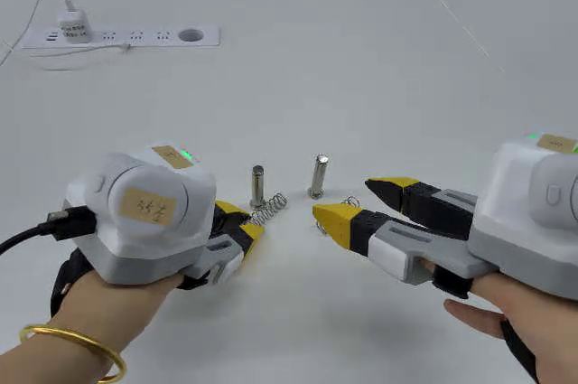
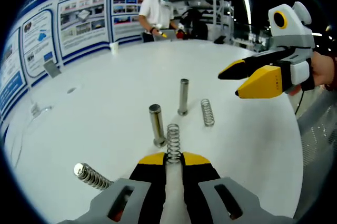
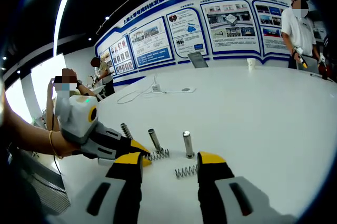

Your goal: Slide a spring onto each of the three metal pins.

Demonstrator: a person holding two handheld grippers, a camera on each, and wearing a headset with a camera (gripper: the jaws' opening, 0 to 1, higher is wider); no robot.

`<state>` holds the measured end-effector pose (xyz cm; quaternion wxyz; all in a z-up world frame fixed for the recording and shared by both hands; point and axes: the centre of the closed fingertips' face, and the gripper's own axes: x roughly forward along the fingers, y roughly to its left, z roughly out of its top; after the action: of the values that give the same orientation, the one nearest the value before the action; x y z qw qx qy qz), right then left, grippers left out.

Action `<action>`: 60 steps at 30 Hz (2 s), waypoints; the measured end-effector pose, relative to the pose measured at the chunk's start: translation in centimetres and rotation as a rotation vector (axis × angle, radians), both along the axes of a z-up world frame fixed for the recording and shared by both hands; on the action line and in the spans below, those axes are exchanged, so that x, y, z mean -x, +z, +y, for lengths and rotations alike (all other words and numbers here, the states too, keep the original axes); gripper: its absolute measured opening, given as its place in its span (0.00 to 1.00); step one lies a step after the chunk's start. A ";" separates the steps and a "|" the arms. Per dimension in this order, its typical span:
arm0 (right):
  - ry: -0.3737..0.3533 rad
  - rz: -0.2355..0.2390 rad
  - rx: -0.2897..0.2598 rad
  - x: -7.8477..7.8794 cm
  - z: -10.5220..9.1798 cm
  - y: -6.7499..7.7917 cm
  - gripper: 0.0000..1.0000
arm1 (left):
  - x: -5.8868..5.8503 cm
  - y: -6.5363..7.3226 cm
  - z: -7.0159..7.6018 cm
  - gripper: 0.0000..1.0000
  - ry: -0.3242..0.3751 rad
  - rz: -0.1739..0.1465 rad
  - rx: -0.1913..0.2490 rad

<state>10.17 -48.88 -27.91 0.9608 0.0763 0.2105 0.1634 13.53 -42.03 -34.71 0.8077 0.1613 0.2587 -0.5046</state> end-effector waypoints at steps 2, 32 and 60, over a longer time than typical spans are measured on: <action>-0.002 0.000 -0.005 0.0 0.0 0.1 0.43 | 0.1 0.0 0.2 0.10 0.000 0.000 0.001; 0.005 0.023 -0.331 -0.5 3.3 3.5 0.32 | 3.4 7.6 1.4 0.10 0.033 -0.101 0.224; 0.038 0.066 -0.662 -0.3 6.0 5.8 0.15 | 4.8 11.5 1.4 0.10 0.014 -0.163 0.410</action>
<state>10.44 -42.87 -22.12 0.8733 0.3855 0.1784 0.2384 8.74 -40.61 -23.25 0.8453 0.0322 0.0856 -0.5263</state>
